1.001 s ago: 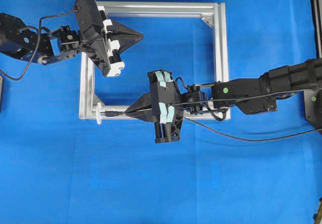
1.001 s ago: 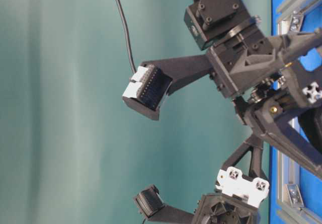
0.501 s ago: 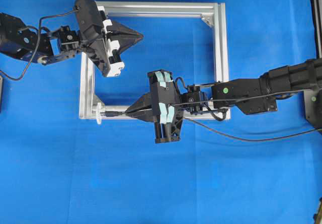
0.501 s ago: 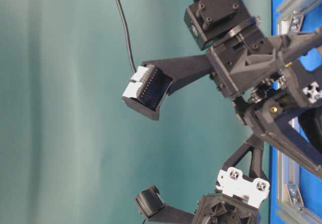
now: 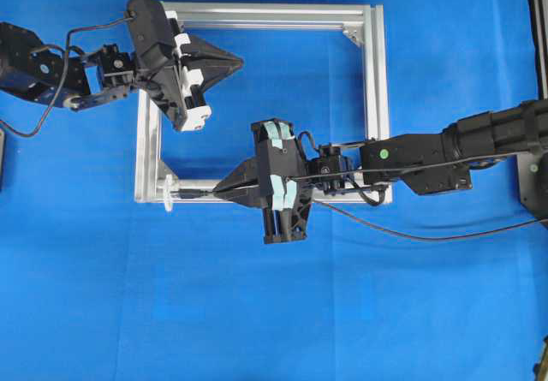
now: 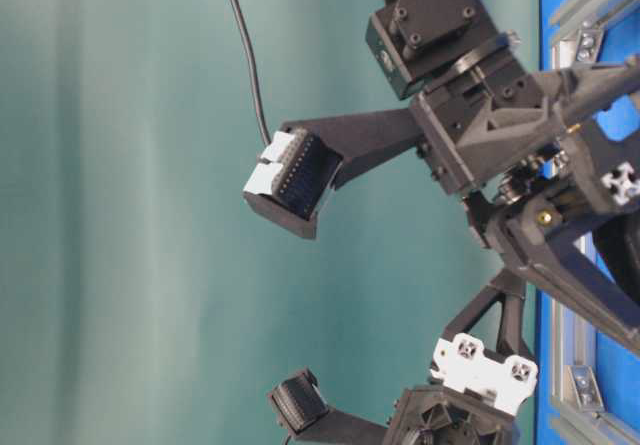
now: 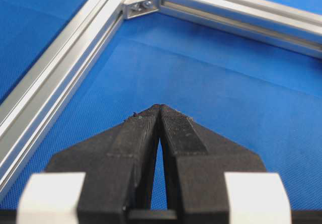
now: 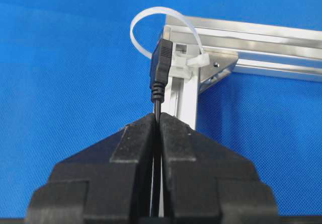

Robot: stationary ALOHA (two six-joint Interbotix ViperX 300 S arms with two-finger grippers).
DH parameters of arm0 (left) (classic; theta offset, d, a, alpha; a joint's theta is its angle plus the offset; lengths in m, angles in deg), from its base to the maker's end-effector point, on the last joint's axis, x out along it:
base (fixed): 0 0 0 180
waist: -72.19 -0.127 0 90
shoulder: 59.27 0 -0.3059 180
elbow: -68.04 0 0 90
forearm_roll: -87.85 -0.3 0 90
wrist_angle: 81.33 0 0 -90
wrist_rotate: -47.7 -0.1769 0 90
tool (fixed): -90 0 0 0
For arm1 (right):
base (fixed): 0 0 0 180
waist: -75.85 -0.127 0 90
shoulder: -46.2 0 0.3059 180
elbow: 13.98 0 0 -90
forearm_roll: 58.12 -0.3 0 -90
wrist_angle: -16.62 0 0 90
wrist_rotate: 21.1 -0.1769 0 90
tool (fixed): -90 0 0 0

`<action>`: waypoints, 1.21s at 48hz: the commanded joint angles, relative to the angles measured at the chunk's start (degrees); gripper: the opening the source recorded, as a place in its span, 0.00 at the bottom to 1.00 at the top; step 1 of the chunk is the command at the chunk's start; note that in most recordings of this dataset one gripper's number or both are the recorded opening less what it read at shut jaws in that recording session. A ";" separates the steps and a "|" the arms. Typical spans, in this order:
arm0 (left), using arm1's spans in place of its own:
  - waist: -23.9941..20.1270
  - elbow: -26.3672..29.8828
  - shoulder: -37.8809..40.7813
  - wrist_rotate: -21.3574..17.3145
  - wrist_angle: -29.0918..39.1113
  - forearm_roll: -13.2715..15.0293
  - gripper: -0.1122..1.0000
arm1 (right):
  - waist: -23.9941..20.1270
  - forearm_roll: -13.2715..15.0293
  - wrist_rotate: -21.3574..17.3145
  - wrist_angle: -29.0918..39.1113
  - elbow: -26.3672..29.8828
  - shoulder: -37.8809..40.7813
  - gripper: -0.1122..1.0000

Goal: Insert the wire through the string loop located on the left side.
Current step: 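Align the USB plug above the white zip-tie loop, then push the USB plug down through the zip-tie loop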

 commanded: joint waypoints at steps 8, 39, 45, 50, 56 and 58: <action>0.18 0.35 -1.76 0.09 -0.44 -0.09 0.10 | -0.18 0.00 0.09 -0.26 0.97 -0.88 0.10; 0.18 0.35 -1.85 0.09 -0.53 -0.18 0.10 | -0.26 0.09 0.18 -0.26 4.66 1.85 0.10; 0.18 0.35 -1.76 0.09 -0.53 -0.18 0.10 | -0.18 0.18 0.35 -0.35 6.68 3.16 0.10; 0.18 0.26 -1.85 0.09 -0.53 -0.26 0.10 | -0.09 0.18 0.35 -0.26 8.44 4.39 0.10; 0.18 0.18 -1.85 0.09 -0.53 -0.18 0.10 | 0.00 0.18 0.35 -0.18 10.81 6.06 0.10; 0.26 0.18 -1.76 0.09 -0.53 -0.26 0.10 | 0.00 0.18 0.35 0.00 11.60 6.50 0.10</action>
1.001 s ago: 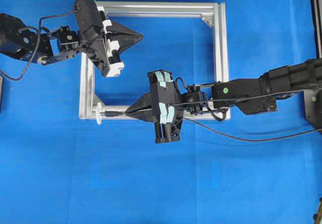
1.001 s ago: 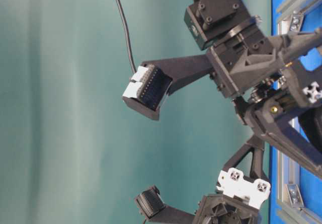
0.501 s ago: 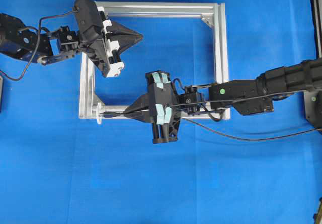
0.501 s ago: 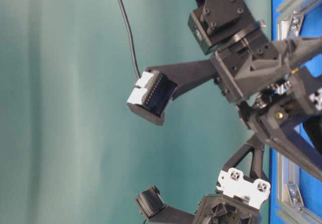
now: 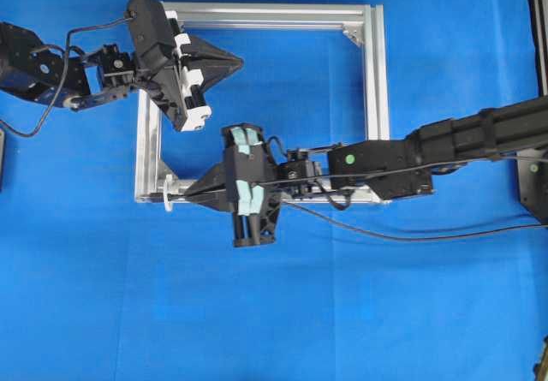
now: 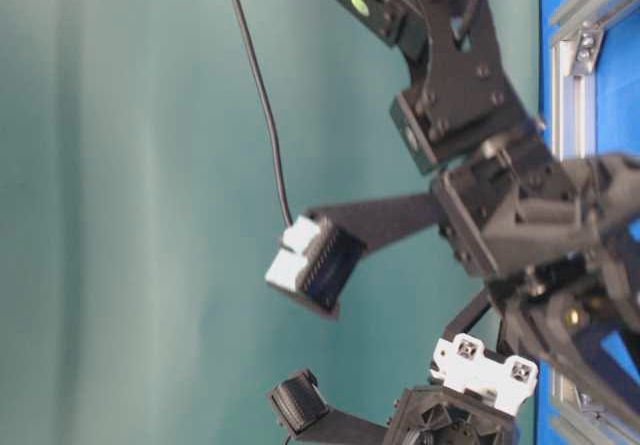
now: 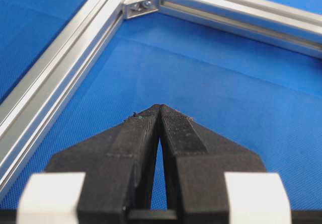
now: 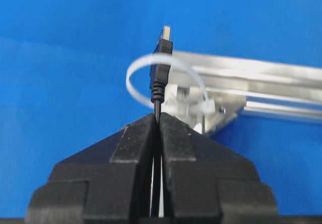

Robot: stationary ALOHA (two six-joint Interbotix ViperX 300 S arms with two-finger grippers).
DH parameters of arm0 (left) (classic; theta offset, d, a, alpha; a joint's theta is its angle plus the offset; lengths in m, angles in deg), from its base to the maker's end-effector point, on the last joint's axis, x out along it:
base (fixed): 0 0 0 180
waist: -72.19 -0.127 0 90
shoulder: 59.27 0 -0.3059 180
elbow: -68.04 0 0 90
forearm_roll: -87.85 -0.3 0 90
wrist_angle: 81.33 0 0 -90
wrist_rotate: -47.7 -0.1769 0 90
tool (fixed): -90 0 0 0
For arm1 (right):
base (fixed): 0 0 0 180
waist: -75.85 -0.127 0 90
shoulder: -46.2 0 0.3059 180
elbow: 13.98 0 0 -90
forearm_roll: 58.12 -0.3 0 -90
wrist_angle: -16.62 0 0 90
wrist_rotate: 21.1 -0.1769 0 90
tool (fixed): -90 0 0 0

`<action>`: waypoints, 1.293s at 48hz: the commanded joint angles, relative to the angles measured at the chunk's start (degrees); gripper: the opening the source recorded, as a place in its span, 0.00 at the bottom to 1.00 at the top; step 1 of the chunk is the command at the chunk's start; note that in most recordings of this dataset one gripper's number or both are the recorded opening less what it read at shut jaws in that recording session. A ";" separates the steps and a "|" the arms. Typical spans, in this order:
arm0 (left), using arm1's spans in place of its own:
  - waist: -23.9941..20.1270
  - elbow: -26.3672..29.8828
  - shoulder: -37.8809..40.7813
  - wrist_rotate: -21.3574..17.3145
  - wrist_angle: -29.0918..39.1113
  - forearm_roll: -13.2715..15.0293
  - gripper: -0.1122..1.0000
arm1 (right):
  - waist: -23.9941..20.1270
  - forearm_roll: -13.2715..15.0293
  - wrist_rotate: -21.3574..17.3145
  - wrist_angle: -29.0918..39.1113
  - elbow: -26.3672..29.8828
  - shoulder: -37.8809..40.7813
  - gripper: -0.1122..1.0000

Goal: Insert the wire through the string loop located on the left side.
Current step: 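Push the USB plug down through the zip-tie loop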

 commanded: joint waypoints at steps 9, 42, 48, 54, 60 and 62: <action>0.44 0.26 -1.85 0.09 -0.53 -0.18 0.10 | 0.18 0.09 0.09 1.23 4.75 0.97 0.10; 0.53 -1.32 -2.99 0.09 -0.53 -0.26 0.10 | 0.26 0.18 0.18 2.20 5.62 1.76 0.10; 0.62 -4.13 -5.36 0.09 -0.62 -0.26 0.10 | 0.26 0.18 0.18 2.46 5.62 1.76 0.10; 0.53 -8.44 -8.70 0.00 -1.23 -0.26 0.10 | 0.26 0.18 0.18 2.55 5.62 1.76 0.10; 0.53 -12.39 -11.51 -0.09 -1.67 -0.26 0.10 | 0.26 0.18 0.18 2.55 5.62 1.67 0.10; 0.62 -13.62 -12.39 -0.09 -1.67 -0.26 0.10 | 0.26 0.18 0.18 2.55 5.71 1.76 0.10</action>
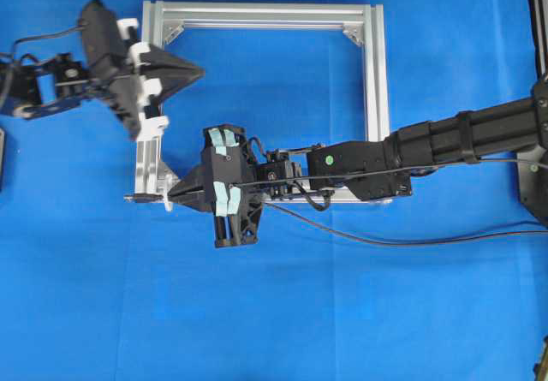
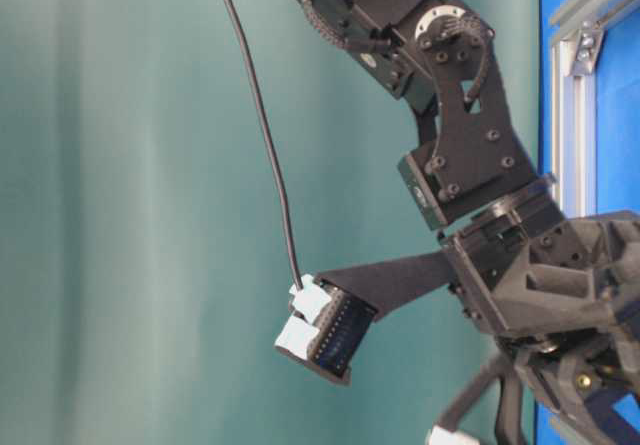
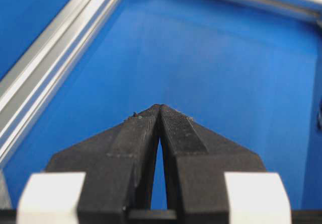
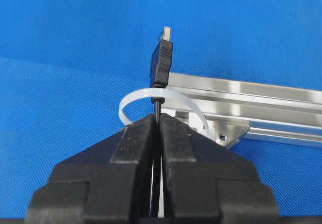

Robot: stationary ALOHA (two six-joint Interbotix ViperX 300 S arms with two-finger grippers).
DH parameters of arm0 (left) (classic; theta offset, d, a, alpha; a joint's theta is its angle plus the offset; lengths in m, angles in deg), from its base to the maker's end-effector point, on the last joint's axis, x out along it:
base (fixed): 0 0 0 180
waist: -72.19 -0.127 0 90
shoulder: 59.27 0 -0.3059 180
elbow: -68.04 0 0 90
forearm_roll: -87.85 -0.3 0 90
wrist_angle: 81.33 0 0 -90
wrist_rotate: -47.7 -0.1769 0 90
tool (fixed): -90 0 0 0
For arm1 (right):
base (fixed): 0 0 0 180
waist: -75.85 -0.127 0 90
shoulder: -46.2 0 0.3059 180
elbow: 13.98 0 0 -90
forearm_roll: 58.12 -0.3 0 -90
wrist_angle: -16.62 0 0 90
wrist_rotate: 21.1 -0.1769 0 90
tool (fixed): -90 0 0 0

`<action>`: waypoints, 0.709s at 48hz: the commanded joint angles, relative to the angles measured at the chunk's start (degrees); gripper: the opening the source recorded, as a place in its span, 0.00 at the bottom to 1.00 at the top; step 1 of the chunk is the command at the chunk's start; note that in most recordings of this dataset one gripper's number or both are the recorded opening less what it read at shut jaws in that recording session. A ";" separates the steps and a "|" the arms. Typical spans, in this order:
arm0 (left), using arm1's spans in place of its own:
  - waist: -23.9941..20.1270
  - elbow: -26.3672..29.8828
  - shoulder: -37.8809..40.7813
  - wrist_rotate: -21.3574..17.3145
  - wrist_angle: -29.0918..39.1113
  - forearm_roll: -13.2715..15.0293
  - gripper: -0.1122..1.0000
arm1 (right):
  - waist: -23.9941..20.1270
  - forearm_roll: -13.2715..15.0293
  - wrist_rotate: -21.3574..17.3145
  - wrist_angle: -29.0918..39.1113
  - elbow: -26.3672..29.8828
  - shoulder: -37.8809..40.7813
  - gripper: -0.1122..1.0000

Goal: Insert the wire through the string loop located on the left side.
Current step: 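Move the left gripper right toward the plug poking through the loop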

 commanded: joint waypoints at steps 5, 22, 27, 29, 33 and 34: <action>0.09 -4.66 -4.48 -0.09 -0.62 -0.18 0.10 | 0.09 0.09 0.09 -0.18 0.97 -1.14 0.10; -0.35 -12.74 -12.66 -0.97 -0.62 -0.18 0.10 | 0.09 0.09 0.09 -0.09 0.97 -1.14 0.10; -0.44 -14.06 -14.33 -0.97 0.00 -0.18 0.10 | 0.00 0.09 0.09 -0.09 0.97 -1.14 0.10; -0.44 -14.50 -14.77 -0.88 0.18 -0.18 0.10 | 0.09 0.09 0.09 -0.09 0.97 -1.05 0.10; -0.26 -15.12 -15.38 -0.18 0.53 -0.18 0.10 | 0.09 0.09 0.09 -0.18 0.97 -1.14 0.10; -0.09 -15.21 -15.47 -0.18 0.53 -0.18 0.10 | 0.09 0.09 0.09 -0.18 0.97 -1.05 0.10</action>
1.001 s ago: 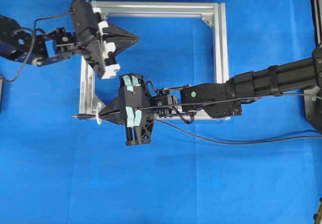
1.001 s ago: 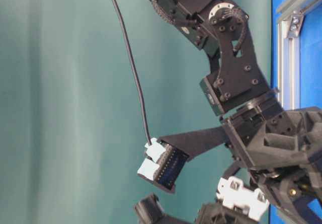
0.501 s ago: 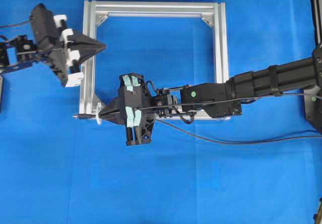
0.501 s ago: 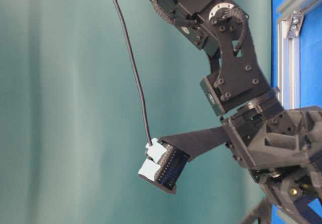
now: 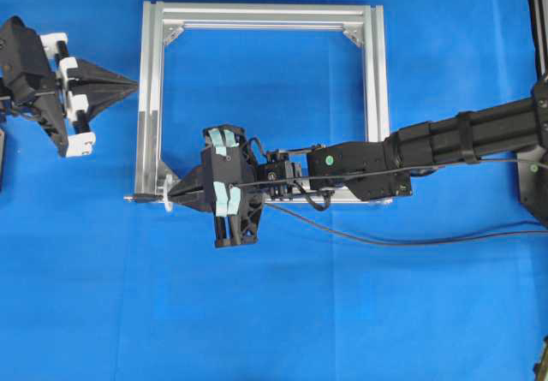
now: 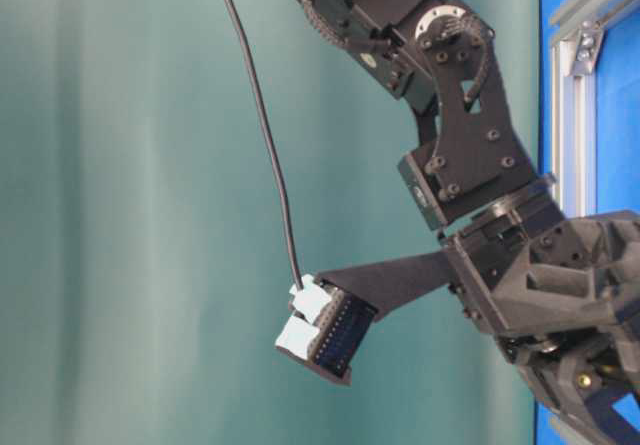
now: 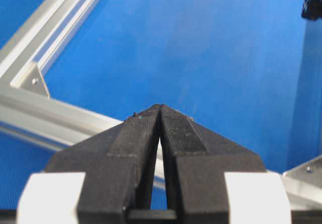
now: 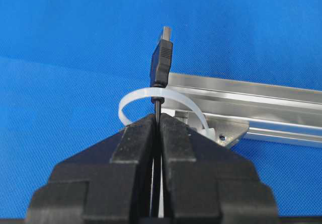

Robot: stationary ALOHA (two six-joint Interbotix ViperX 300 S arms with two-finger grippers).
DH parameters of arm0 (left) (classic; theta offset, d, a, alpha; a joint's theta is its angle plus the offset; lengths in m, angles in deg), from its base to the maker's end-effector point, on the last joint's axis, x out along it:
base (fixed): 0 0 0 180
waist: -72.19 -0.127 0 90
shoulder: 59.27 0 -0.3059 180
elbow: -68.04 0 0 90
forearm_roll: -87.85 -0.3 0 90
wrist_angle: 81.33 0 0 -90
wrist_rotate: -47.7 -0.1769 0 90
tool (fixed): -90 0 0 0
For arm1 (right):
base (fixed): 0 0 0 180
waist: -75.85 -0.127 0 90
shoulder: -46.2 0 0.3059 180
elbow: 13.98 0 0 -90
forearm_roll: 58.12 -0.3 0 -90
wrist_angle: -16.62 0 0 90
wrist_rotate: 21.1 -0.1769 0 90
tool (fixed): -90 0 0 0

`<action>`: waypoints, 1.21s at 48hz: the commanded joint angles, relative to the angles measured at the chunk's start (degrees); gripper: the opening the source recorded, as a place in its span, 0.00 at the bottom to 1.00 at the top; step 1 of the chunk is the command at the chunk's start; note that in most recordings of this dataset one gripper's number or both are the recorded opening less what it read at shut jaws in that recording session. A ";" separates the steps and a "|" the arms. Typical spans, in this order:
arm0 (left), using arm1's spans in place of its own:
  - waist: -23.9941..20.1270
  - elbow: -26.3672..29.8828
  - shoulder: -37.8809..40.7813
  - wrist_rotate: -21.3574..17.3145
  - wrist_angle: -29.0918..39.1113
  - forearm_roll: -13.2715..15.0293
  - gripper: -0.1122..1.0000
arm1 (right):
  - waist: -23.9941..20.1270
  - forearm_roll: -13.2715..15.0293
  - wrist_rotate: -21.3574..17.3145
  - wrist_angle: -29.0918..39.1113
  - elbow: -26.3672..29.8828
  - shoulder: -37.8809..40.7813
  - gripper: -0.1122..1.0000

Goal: Insert the wire through the string loop located on the left side.
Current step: 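Move the left gripper right toward the plug poking through the loop, then open the left gripper and close it on the USB plug tip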

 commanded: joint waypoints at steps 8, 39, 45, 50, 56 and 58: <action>5.80 -0.26 -1.67 0.35 -0.09 -0.35 0.10 | 0.18 0.09 0.09 -0.18 0.97 -1.05 0.10; 27.25 0.88 -1.67 1.23 0.35 -0.53 0.10 | 0.18 0.09 0.09 -0.35 0.97 -1.05 0.10; 27.25 1.05 -1.58 1.23 1.41 -0.53 0.10 | 0.18 0.09 0.09 -0.35 0.97 -1.05 0.10; 27.25 1.05 -1.58 1.32 1.93 -0.53 0.10 | 0.18 0.09 0.09 -0.35 0.97 -1.05 0.10; 27.25 1.23 -1.58 1.41 1.85 -0.53 0.12 | 0.18 0.09 0.09 -0.35 0.97 -1.14 0.10; 27.25 1.23 -1.58 1.49 1.85 -0.53 0.16 | 0.18 0.09 0.09 -0.35 0.97 -1.05 0.10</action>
